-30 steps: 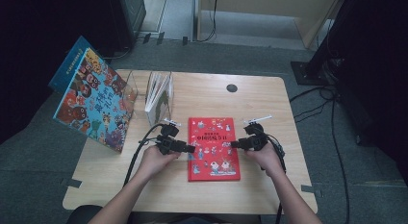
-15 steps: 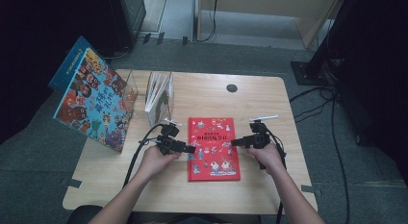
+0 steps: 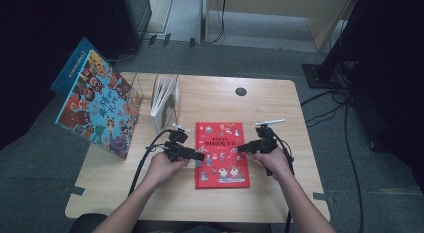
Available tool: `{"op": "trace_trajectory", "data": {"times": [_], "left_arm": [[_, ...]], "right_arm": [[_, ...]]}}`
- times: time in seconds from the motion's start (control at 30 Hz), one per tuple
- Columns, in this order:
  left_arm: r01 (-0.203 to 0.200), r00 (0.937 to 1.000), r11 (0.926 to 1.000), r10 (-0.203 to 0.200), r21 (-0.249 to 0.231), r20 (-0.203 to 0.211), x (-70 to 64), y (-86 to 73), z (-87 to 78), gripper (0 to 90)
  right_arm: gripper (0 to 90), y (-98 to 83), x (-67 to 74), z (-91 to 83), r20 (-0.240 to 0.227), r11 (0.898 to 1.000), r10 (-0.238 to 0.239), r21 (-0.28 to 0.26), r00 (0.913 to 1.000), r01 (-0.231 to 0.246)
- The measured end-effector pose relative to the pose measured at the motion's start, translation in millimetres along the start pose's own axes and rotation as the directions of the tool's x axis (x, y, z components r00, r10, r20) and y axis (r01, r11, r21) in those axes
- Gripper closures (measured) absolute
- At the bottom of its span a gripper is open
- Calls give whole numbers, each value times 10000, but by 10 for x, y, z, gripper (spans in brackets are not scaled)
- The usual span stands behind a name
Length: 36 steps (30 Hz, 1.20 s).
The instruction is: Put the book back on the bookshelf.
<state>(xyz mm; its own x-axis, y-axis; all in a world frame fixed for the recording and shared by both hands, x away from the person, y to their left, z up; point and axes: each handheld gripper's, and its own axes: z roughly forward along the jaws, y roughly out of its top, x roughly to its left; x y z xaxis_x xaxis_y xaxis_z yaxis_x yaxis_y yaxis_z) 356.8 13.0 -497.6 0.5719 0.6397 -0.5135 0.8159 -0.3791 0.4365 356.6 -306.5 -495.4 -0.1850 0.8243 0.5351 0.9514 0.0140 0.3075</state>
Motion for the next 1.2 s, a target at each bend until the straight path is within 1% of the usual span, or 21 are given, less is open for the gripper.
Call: {"op": "trace_trajectory", "data": {"times": [0.1, 0.17, 0.23, 0.4, 0.5, 0.63, 0.7, 0.73, 0.83, 0.87, 0.97, 1.03, 1.17, 1.2], "left_arm": [[10, 10000, 10000, -10, -12, -60, -10, 0, 3, 393], [70, 10000, 10000, -71, -51, -46, -10, -5, 3, 393], [124, 9999, 9999, -124, -74, -96, -20, -6, 6, 392], [72, 9998, 9999, -74, -91, -200, -35, -13, 8, 391], [104, 9997, 9999, -106, -97, -205, -41, -13, 10, 385], [99, 9999, 9999, -100, -64, -121, -36, -13, 9, 376], [149, 9999, 9999, -149, -57, -36, -30, -11, 8, 364], [155, 9999, 9999, -156, -53, -21, -29, -11, 8, 358], [152, 9999, 9999, -152, -62, 29, -23, -11, 8, 356], [184, 9998, 9998, -184, -78, 53, -22, -11, 9, 356], [286, 9995, 9996, -285, -69, 98, -20, -8, 8, 353], [283, 9996, 9995, -283, -100, 63, -29, -8, 12, 346], [331, 9994, 9994, -330, -138, 45, -39, -8, 17, 336], [332, 9994, 9994, -332, -125, 38, -39, -7, 16, 335]], "right_arm": [[557, 10, 12, 3, 78, 9999, 121, 60, 9999, -121], [557, 18, 22, 5, 134, 9999, 118, 91, 9998, -119], [557, 26, 33, 4, 189, 9997, 226, 123, 9996, -228], [557, 51, 67, -4, 374, 9989, 357, 289, 9987, -368], [557, 58, 105, -11, 578, 9992, 124, 367, 9983, -145], [559, 93, 170, -81, 598, 9997, 42, 255, 9982, -58], [566, 115, 226, -125, 797, 9993, -216, 319, 9966, 191], [566, 126, 258, -145, 879, 9991, -248, 374, 9958, 215], [567, 158, 343, -210, 998, 9984, -453, 387, 9940, 416], [577, 172, 378, -248, 1030, 9969, -691, 443, 9923, 648], [583, 211, 485, -335, 1103, 9943, -988, 512, 9890, 936], [591, 238, 544, -383, 1073, 9933, -1068, 546, 9885, 1014], [601, 306, 710, -480, 1026, 9905, -1293, 597, 9863, 1236], [611, 328, 764, -504, 881, 9897, -1360, 569, 9868, 1314]]}}
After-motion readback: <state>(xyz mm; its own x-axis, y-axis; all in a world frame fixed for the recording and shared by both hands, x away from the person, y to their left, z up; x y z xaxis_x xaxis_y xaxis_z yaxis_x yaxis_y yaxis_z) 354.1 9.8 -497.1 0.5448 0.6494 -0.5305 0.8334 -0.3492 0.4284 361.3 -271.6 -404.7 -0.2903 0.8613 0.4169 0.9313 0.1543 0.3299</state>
